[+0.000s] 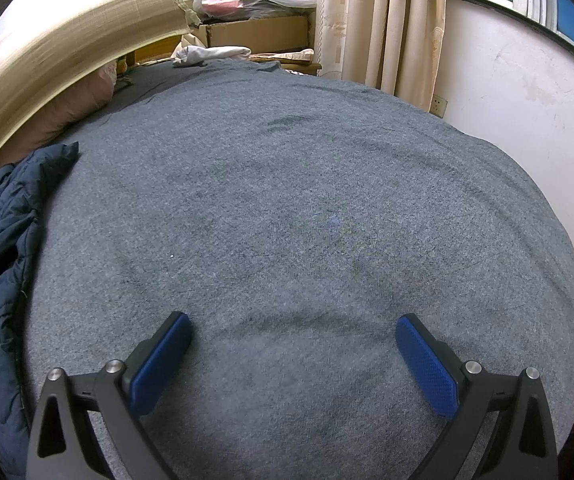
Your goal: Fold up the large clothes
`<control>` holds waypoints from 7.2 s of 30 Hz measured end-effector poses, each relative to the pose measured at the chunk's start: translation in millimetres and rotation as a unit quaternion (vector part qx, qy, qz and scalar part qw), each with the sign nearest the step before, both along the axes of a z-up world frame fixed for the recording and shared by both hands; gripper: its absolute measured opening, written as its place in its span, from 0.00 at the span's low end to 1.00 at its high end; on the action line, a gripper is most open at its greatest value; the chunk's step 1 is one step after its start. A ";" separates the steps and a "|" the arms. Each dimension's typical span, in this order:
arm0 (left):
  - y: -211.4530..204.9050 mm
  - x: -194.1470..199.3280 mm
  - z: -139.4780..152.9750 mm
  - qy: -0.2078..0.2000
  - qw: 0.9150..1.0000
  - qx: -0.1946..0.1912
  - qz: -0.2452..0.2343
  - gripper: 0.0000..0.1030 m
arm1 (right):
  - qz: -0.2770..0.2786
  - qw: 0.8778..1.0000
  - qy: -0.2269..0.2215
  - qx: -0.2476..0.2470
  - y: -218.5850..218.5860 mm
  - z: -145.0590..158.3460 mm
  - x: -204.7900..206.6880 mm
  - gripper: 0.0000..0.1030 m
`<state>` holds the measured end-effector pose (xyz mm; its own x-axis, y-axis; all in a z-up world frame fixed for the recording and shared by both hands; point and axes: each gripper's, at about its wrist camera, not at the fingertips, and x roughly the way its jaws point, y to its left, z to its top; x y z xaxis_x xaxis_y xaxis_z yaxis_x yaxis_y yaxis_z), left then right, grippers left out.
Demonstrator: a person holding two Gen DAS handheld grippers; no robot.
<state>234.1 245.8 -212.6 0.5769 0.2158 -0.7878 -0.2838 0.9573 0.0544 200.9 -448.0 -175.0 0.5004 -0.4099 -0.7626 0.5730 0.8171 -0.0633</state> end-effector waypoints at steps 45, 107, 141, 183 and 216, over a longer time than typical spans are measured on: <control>-116.8 -98.5 143.2 -0.097 0.994 -0.009 -0.044 1.00 | 0.168 0.982 -0.076 0.042 72.8 121.9 -48.1 1.00; 215.6 68.0 10.8 -0.171 0.866 -0.420 0.212 1.00 | 0.332 0.927 0.013 0.174 207.2 71.1 4.3 1.00; -234.0 133.0 198.0 -0.246 0.927 -0.170 -0.227 0.08 | 0.261 0.940 -0.048 0.215 125.5 67.1 -7.7 1.00; -34.4 41.0 77.5 -0.260 0.932 -0.242 -0.071 0.89 | 0.108 0.896 -0.026 0.430 226.6 6.8 265.2 0.46; -77.8 63.0 125.1 -0.237 0.963 -0.105 -0.067 0.89 | 0.277 0.957 -0.069 0.055 266.9 112.6 187.4 0.87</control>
